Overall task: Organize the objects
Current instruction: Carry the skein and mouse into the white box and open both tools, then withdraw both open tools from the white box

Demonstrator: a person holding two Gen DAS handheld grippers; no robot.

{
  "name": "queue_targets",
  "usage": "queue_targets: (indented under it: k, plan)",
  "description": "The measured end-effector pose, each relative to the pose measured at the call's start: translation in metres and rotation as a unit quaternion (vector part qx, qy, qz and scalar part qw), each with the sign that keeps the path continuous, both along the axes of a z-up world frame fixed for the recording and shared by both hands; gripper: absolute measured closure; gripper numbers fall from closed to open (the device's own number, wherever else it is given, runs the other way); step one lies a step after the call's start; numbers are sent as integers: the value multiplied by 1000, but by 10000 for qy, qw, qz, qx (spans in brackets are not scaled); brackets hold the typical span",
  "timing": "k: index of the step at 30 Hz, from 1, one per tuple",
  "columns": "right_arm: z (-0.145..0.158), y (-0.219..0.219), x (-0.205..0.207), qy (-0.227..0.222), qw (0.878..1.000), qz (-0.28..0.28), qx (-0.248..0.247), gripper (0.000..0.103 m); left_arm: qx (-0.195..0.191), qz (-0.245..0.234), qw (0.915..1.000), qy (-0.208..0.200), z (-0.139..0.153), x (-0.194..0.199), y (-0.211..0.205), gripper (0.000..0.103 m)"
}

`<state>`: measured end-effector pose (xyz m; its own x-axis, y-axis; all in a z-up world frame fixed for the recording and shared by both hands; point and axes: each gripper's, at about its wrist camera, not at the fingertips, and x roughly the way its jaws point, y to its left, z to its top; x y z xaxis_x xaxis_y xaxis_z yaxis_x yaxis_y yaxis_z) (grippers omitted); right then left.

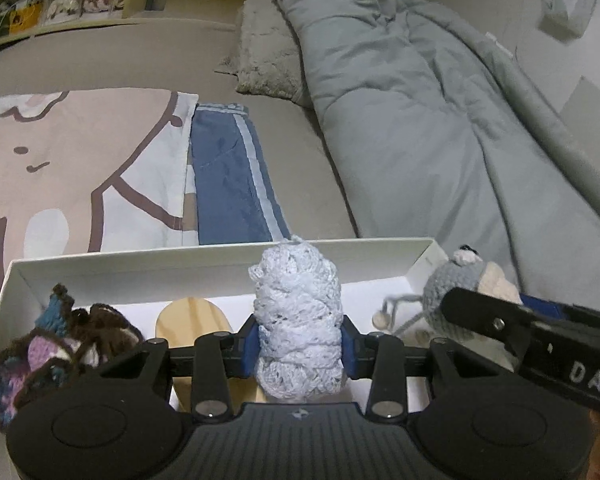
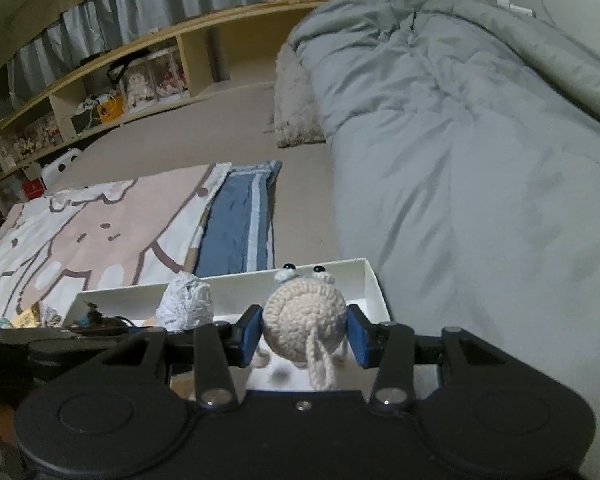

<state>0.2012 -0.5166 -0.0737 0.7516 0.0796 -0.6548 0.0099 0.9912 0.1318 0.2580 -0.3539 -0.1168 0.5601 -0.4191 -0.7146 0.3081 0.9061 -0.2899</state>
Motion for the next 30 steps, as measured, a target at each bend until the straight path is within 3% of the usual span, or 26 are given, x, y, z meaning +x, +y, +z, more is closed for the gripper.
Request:
queue_targets:
  k: [1, 3, 5, 11, 30]
  plan:
    - [-2, -1, 2, 21, 10000, 4, 51, 56, 45, -44, 10000, -16, 0, 0, -1, 59]
    - [-4, -3, 5, 30, 9999, -8, 139, 54, 107, -67, 9999, -99, 0, -1, -2, 45]
    - [-3, -6, 4, 5, 9998, -113, 156, 42, 180, -77, 9997, -169, 3, -1, -3, 41]
    - [1, -11, -6, 27, 9996, -223, 182, 41, 561, -306, 9975, -316, 13, -12, -7, 41]
    - [29, 4, -58, 17, 9986, -446, 267, 41, 709, -336, 9961, -392, 57, -53, 30, 41]
